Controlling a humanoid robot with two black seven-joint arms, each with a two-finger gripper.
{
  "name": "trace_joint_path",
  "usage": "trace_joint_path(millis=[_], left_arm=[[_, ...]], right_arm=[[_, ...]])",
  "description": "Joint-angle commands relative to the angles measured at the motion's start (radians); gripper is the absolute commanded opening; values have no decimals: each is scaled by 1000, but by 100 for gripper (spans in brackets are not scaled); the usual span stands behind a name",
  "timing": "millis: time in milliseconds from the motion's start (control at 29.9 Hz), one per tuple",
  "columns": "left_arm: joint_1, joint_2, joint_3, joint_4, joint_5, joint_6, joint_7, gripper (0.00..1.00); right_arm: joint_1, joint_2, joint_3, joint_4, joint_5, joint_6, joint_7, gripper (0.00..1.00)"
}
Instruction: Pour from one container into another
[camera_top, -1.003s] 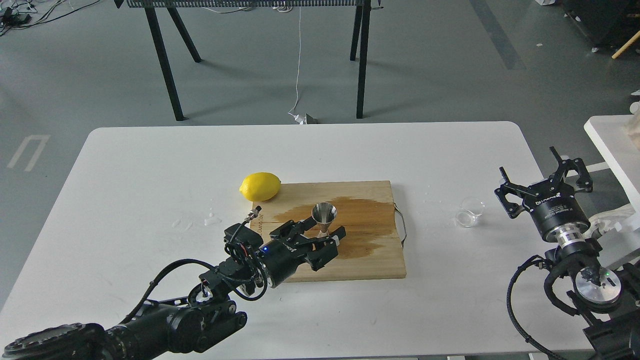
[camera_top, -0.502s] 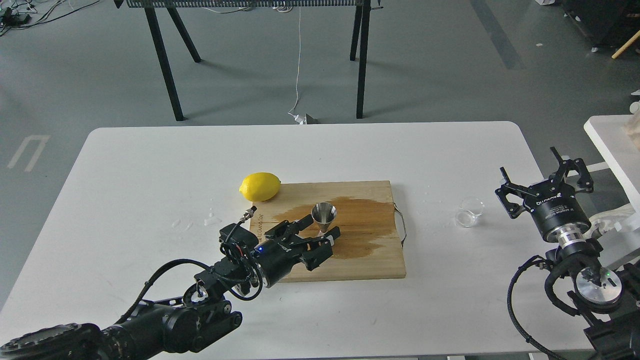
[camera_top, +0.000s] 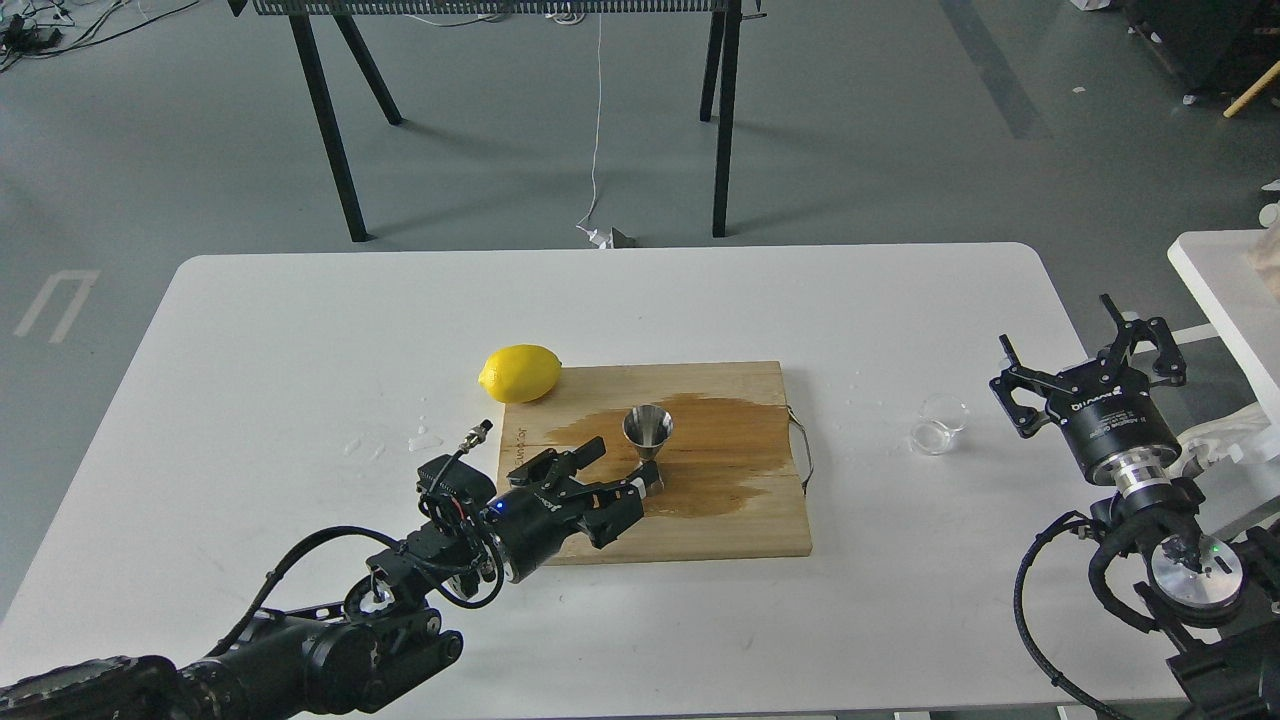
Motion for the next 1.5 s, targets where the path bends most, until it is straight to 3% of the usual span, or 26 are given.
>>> trace_joint_path(millis=[0, 134, 301, 535, 669, 769, 869, 903, 1003, 1070, 1237, 1471], left_arm=[[5, 1, 2, -2, 0, 0, 0, 87], [14, 21, 0, -34, 2, 0, 0, 87], [43, 170, -12, -190, -32, 0, 0, 87], [42, 371, -17, -416, -354, 0, 0, 87], [33, 429, -70, -436, -509, -264, 0, 87], [37, 450, -188, -435, -622, -558, 0, 87], [39, 467, -315, -409, -786, -908, 0, 87], [37, 467, -349, -392, -849, -977, 0, 87], [34, 464, -451, -324, -1085, -977, 0, 87], [34, 458, -501, -286, -1257, -977, 0, 87], [36, 452, -521, -267, -1603, -977, 0, 87], [51, 438, -525, -267, -1730, -977, 0, 87]], right_arm=[[0, -1, 0, 0, 0, 0, 0, 99], [0, 1, 0, 0, 0, 0, 0, 99], [2, -1, 2, 5, 0, 0, 0, 99], [9, -1, 14, 19, 3, 0, -3, 99], [11, -2, 15, 27, 17, 0, -11, 99], [12, -10, 12, 25, 60, 0, -17, 99], [12, -24, -6, 27, 127, 0, -29, 99], [11, -31, -6, 31, 147, 0, -46, 99], [-1, -60, 5, 88, 231, 0, -122, 99], [-15, -80, 8, 135, 293, 0, -146, 99], [-106, -137, 11, 266, 399, 0, -152, 99], [-247, -171, 14, 398, 488, -130, -156, 99]])
